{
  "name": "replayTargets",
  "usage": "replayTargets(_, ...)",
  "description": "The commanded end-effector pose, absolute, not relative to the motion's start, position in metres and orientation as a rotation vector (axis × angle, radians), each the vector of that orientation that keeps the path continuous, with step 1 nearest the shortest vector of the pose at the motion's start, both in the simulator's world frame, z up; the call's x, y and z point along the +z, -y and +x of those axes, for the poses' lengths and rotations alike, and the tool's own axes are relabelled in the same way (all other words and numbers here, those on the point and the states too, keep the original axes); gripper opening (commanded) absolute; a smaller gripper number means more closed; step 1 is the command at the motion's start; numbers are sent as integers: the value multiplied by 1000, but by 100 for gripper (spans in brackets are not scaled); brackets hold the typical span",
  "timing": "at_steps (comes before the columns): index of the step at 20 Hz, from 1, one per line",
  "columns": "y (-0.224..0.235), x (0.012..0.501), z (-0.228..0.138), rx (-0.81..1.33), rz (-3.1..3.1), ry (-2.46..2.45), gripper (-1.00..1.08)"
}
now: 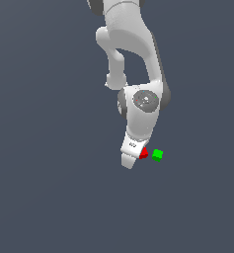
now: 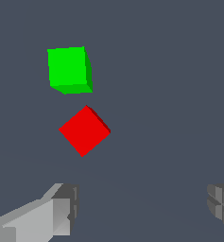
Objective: Stack the red cube on top of the green cube.
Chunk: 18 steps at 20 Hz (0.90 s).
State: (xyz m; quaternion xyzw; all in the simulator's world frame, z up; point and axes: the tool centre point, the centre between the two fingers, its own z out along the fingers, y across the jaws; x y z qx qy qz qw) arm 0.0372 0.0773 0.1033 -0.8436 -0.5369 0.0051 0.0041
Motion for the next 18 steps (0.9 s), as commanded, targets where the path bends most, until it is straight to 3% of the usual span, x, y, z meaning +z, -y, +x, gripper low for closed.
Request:
replayTargets(1, -85, 99, 36, 14, -2567, 1798, 100)
replayTargets(18, -125, 75, 14, 1, -2025, 2400, 100)
